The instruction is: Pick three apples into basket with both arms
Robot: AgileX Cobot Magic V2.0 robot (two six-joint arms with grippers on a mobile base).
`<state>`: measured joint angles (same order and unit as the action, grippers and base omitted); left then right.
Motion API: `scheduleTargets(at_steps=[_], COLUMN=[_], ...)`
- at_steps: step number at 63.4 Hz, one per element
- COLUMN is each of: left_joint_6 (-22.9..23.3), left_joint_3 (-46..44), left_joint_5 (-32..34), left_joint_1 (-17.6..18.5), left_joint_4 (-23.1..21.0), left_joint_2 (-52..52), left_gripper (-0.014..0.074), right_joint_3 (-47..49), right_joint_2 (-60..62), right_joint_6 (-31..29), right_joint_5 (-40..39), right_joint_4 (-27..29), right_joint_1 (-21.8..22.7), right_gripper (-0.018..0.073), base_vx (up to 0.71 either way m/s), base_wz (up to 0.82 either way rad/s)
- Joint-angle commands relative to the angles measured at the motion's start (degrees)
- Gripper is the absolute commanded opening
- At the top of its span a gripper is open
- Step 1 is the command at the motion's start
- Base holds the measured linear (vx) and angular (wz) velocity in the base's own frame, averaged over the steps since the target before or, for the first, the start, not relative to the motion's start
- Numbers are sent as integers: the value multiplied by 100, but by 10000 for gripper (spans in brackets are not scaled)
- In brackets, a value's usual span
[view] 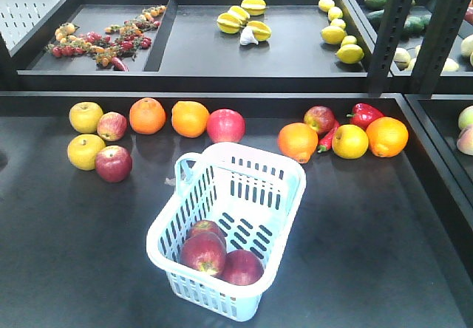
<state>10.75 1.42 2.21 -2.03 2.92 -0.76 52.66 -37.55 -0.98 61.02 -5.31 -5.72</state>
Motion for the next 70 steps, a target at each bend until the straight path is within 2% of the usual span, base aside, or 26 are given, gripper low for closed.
scheduleTargets(at_steps=[1, 11, 32, 52, 70], left_joint_6=[35, 35, 35, 35, 35], left_joint_3=[127, 127, 127, 127, 127], left_joint_5=[426, 426, 426, 426, 426], left_joint_1=[7, 7, 7, 7, 7], left_joint_4=[-51, -51, -51, -51, -51], left_joint_2=[-82, -82, -82, -82, -82], left_gripper=[-8, -8, -8, -8, -8], right_joint_3=[138, -414, -2704, -4328, -5088], right_joint_2=[84, 536, 2241, 3862, 3876], right_joint_6=[8, 22, 217, 459, 508], right_joint_5=[-617, -1764, -4070, -4922, -6187], right_joint_4=[-109, -98, 4, -2, -7], right_joint_1=[45, 45, 51, 51, 62], right_gripper=[-9, -9, -9, -9, -9], base_vx=[0, 0, 0, 0, 0], base_wz=[0, 0, 0, 0, 0])
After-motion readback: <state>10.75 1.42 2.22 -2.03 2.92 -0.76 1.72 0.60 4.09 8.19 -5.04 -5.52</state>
